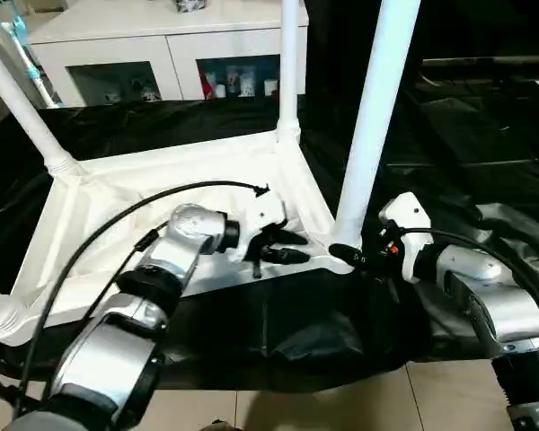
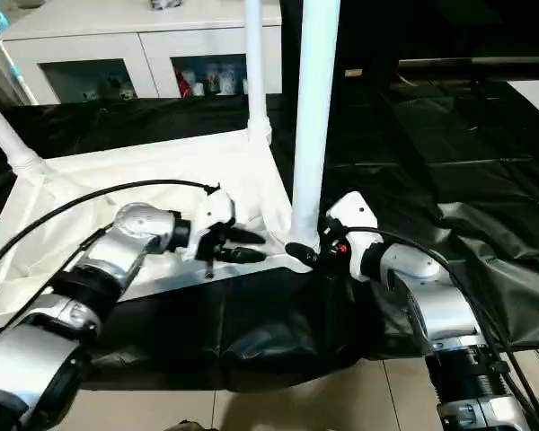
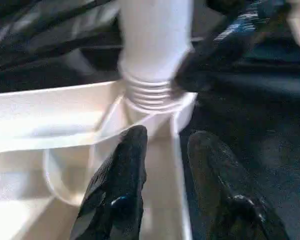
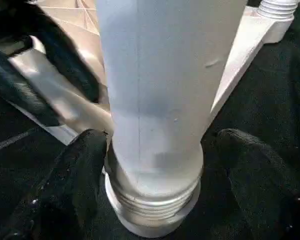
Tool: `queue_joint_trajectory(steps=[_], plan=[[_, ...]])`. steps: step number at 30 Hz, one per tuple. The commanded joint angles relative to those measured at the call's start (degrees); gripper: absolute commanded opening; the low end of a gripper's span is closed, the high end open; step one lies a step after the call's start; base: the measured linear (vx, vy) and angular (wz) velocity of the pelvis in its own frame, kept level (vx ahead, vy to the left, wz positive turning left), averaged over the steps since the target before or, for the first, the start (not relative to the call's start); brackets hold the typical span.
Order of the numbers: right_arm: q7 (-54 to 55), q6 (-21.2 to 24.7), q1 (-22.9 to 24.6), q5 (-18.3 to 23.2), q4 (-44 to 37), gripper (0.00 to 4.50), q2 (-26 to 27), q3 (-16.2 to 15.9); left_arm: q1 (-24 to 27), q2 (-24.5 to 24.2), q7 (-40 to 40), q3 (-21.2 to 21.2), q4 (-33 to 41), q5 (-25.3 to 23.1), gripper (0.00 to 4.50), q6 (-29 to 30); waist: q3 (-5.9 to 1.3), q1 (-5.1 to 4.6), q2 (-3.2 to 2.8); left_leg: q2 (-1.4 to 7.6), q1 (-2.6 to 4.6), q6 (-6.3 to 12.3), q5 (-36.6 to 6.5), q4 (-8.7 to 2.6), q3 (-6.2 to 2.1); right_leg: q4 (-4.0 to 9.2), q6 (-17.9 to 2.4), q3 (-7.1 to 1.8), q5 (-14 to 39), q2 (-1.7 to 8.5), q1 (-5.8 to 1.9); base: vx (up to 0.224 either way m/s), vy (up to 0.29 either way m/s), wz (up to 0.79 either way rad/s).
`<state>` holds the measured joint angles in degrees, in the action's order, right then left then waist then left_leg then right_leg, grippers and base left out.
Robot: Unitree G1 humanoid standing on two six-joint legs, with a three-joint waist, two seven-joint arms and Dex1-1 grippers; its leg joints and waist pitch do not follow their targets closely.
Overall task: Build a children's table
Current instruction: Rotate leg to tighten
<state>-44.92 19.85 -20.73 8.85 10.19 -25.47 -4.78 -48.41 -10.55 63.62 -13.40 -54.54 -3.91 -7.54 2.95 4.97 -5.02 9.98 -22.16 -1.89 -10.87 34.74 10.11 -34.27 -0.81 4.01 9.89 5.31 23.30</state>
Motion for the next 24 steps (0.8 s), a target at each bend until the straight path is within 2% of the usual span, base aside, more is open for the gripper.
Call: queue_joint_trajectory(steps=[1, 2, 5, 7, 9, 14, 15, 19, 21, 24], plan=[[0.3, 0.3, -0.2, -0.2, -0.7, 3.80, -0.2, 0.1, -1.3, -0.3, -3.0, -0.3, -1.6, -1.6, 1.85, 0.1, -4.50, -0.10, 1.13, 2.54, 0.60, 6.15, -6.2, -3.45, -0.85, 3.33, -13.8, -2.00, 5.9, 3.22, -3.63, 0.000, 0.000, 0.00], [0.3, 0.2, -0.2, -0.2, -0.6, 3.80, -0.1, 0.0, -1.7, 0.0, -5.0, -0.5, -2.6, -2.3, 1.93, 0.0, -4.51, -0.07, 1.26, 2.53, 0.62, 6.18, -6.1, -3.47, -0.85, 3.42, -13.7, -2.00, 6.2, 3.29, -3.70, 0.000, 0.000, 0.00], [0.4, 0.1, -0.2, -0.4, -0.5, 3.80, 0.0, -0.3, -2.1, 0.6, -6.7, -0.8, -4.1, -2.8, 2.30, 0.7, -4.58, -0.05, 1.11, 2.52, 0.59, 6.32, -5.4, -3.39, -0.89, 3.36, -13.6, -2.00, 5.6, 3.24, -3.69, 0.000, 0.000, 0.00], [0.5, 0.1, -0.2, -0.5, -0.6, 3.80, 0.0, -0.4, -2.0, 0.7, -6.6, -0.8, -4.1, -2.8, 2.33, 1.1, -4.62, -0.02, 1.18, 2.59, 0.59, 6.68, -4.9, -3.34, -0.89, 3.22, -14.0, -2.00, 4.5, 3.22, -3.63, 0.000, 0.000, 0.00], [0.4, 0.2, -0.1, -0.5, -0.7, 3.80, 0.0, -0.4, -1.9, 0.7, -6.6, -0.7, -4.0, -2.7, 2.56, 1.3, -4.62, 0.00, 1.17, 2.58, 0.59, 6.81, -5.1, -3.33, -0.88, 3.22, -14.2, -1.99, 4.6, 3.28, -3.66, 0.000, 0.000, 0.00], [0.4, 0.1, -0.1, -0.6, -0.6, 3.80, -0.2, -0.7, -2.0, 0.9, -6.4, -0.6, -4.6, -2.6, 2.85, 1.1, -4.54, 0.01, 1.42, 2.55, 0.56, 6.79, -5.4, -3.36, -0.83, 3.38, -14.0, -1.99, 6.0, 3.32, -3.67, 0.000, 0.000, 0.00], [0.4, 0.1, -0.1, -0.6, -0.6, 3.80, -0.2, -0.7, -2.0, 0.9, -6.4, -0.6, -4.6, -2.6, 3.06, 1.1, -4.57, 0.04, 1.32, 2.56, 0.60, 6.83, -5.3, -3.34, -0.85, 3.35, -13.9, -1.99, 6.0, 3.32, -3.63, 0.000, 0.000, 0.00], [0.4, 0.0, -0.2, -0.5, -0.4, 3.80, -0.1, -0.8, -2.2, 1.4, -5.9, -0.6, -5.4, -2.6, 3.25, 1.0, -4.59, 0.05, 1.23, 2.57, 0.62, 6.99, -5.0, -3.29, -0.86, 3.29, -14.1, -2.00, 5.3, 3.32, -3.60, 0.000, 0.000, 0.00], [0.3, -0.1, -0.2, -0.6, -0.4, 3.80, -0.1, -0.9, -2.2, 1.5, -5.6, -0.6, -5.4, -2.6, 3.50, 1.1, -4.61, 0.04, 1.26, 2.58, 0.59, 7.08, -4.8, -3.28, -0.86, 3.26, -14.2, -1.99, 5.0, 3.32, -3.63, 0.000, 0.000, 0.00], [0.3, -0.1, -0.2, -0.6, -0.4, 3.80, 0.0, -0.9, -2.2, 1.5, -5.5, -0.7, -5.3, -2.6, 3.59, 1.3, -4.63, 0.14, 1.24, 2.58, 0.60, 7.19, -4.8, -3.26, -0.86, 3.22, -14.3, -1.99, 4.7, 3.33, -3.65, 0.000, 0.000, 0.00]])
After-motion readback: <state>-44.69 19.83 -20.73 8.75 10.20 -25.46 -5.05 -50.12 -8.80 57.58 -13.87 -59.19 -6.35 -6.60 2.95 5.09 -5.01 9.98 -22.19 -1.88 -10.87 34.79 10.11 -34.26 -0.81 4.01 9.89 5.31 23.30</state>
